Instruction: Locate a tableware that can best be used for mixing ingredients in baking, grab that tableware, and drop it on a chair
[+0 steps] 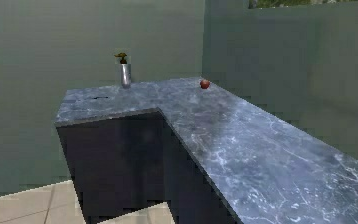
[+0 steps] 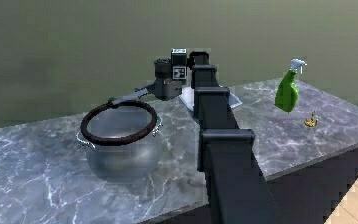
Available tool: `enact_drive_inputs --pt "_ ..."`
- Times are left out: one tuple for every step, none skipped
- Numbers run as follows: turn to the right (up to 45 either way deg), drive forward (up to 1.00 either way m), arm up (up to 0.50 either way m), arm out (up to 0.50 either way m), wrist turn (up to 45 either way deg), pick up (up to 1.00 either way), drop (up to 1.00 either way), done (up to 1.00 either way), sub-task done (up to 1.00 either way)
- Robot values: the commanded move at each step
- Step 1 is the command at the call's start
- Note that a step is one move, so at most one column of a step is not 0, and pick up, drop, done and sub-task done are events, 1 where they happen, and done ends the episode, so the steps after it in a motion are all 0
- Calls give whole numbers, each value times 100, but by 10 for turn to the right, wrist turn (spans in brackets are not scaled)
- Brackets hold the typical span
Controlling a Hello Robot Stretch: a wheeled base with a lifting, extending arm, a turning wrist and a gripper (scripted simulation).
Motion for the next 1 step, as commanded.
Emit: enact_drive_inputs --pt "0 0 0 0 450 0 0 0 0"
